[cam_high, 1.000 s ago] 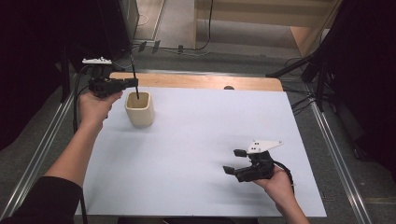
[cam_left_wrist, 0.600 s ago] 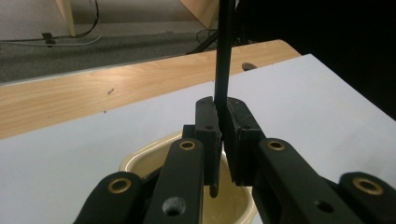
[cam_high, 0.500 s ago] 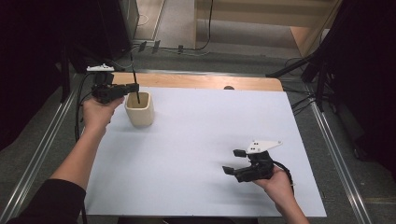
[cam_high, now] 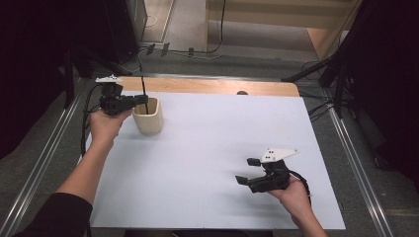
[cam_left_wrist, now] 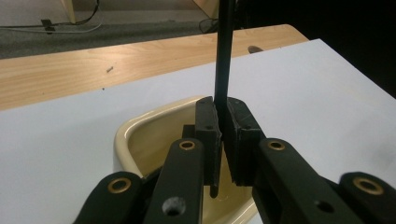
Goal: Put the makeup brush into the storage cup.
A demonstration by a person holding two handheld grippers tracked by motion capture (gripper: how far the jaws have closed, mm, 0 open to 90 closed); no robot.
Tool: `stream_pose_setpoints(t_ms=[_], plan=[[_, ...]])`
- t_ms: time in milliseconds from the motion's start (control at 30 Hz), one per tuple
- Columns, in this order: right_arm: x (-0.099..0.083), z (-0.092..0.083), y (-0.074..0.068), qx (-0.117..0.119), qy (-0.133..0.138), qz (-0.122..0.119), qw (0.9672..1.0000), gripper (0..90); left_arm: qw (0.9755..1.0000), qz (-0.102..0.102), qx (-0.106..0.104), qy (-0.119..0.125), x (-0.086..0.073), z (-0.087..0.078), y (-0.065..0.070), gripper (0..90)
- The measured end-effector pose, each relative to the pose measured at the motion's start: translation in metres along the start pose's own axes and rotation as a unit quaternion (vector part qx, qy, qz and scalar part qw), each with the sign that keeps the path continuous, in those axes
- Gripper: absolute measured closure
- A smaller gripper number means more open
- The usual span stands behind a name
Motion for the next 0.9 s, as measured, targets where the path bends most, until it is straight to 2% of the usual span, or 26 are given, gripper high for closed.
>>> stream_pose_setpoints(t_ms=[233, 400, 500, 533, 600, 633, 733, 900], plan=[[0.000, 0.000, 0.000, 0.000, 0.000, -0.001, 1.0000, 21.4, 1.0000, -0.001, -0.001, -0.009, -0.007, 0.003, -0.001, 84.7], [0.000, 0.000, 0.000, 0.000, 0.000, -0.001, 1.0000, 21.5, 0.9999, -0.006, -0.004, -0.010, -0.007, 0.001, -0.002, 84.5], [0.000, 0.000, 0.000, 0.001, 0.000, -0.001, 1.0000, 21.5, 0.9999, -0.013, 0.002, -0.006, -0.006, -0.004, -0.003, 83.6], [0.000, 0.000, 0.000, 0.001, 0.000, -0.001, 1.0000, 21.5, 0.9999, -0.015, 0.002, -0.002, -0.005, -0.005, -0.003, 75.6], [0.000, -0.001, 0.000, 0.001, 0.001, -0.001, 1.0000, 21.5, 0.9995, -0.028, -0.016, 0.007, -0.003, -0.010, -0.003, 51.8], [0.000, -0.001, 0.000, 0.001, 0.001, 0.000, 1.0000, 21.5, 0.9992, -0.032, -0.021, 0.007, -0.002, -0.011, -0.003, 47.2], [0.000, 0.000, 0.000, 0.000, 0.001, 0.002, 1.0000, 21.5, 0.9987, -0.039, -0.032, 0.004, -0.003, -0.018, -0.002, 39.5], [0.001, 0.000, 0.000, 0.001, 0.001, -0.001, 1.0000, 21.5, 0.9972, -0.042, -0.059, -0.018, -0.006, -0.027, 0.006, 38.7]])
Point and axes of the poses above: each handheld gripper's, and its own axes: z roughly forward along the jaws, x roughly out of its top, y roughly to its right, the point moved 8 cm from there along z, roughly forward along the jaws, and after that the axes turned 7 degrees about -y, right-handed, at the moved point
